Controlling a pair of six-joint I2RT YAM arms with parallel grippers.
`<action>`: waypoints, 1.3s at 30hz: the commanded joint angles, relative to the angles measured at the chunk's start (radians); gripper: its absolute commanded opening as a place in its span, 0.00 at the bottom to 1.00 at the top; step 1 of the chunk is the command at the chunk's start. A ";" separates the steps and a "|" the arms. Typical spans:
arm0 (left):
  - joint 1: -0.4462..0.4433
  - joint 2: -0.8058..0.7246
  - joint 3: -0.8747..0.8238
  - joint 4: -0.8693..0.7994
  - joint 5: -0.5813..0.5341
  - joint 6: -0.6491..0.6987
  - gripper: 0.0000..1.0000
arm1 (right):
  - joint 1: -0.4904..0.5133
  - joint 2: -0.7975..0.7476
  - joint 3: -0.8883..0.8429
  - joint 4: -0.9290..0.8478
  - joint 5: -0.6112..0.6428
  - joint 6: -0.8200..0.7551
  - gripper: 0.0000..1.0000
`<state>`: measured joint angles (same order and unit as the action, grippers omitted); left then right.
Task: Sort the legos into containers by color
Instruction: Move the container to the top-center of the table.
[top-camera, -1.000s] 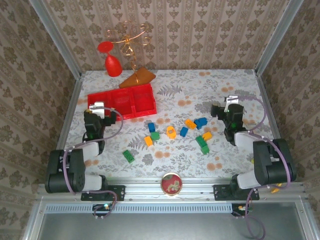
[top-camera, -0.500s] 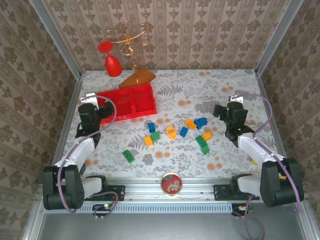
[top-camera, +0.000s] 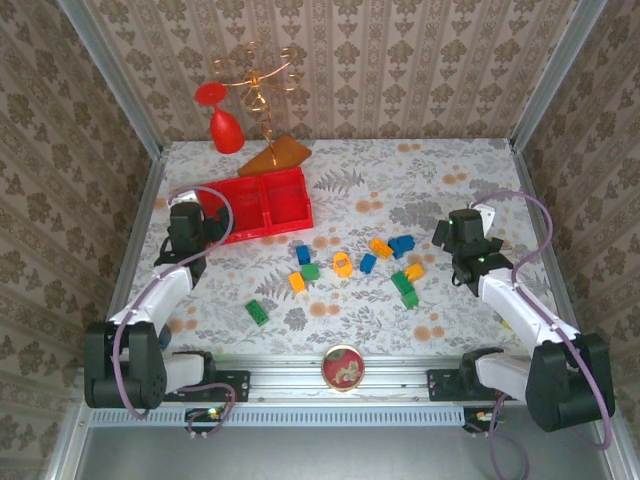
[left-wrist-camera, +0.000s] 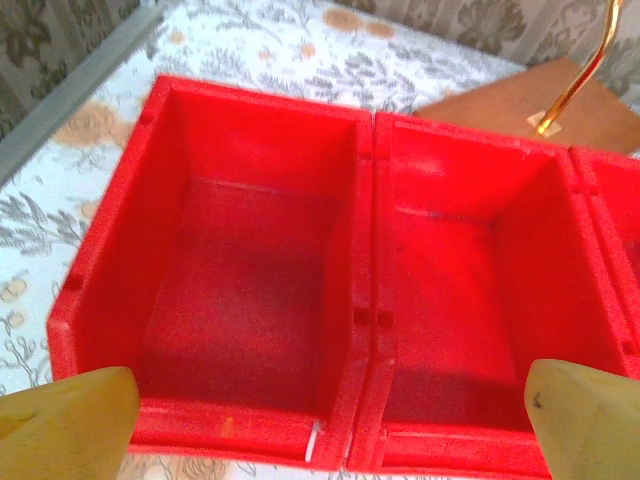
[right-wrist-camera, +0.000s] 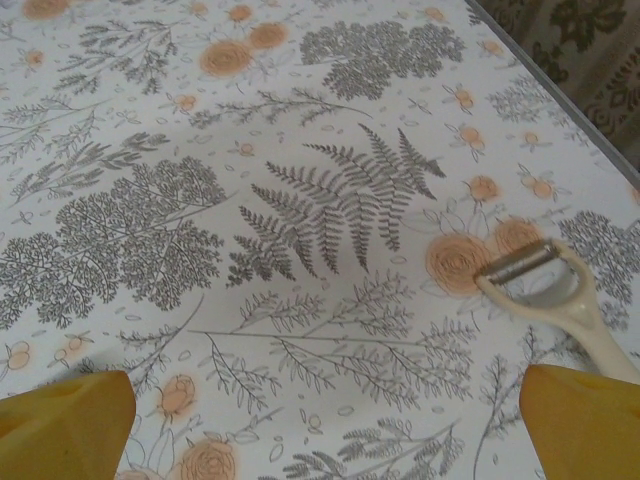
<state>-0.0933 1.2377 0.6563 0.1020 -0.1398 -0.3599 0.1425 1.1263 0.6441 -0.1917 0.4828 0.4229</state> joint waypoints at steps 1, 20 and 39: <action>-0.020 0.028 0.042 -0.065 -0.023 -0.043 1.00 | 0.011 -0.037 0.041 -0.120 0.042 0.095 1.00; -0.059 0.236 0.172 -0.148 -0.023 -0.013 0.93 | 0.023 -0.067 0.100 -0.278 -0.026 0.207 1.00; -0.104 0.403 0.276 -0.200 -0.020 0.055 0.43 | 0.025 0.006 0.177 -0.341 -0.033 0.256 1.00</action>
<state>-0.1825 1.6413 0.9188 -0.0715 -0.1600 -0.3180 0.1619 1.1244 0.7868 -0.5007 0.4568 0.6491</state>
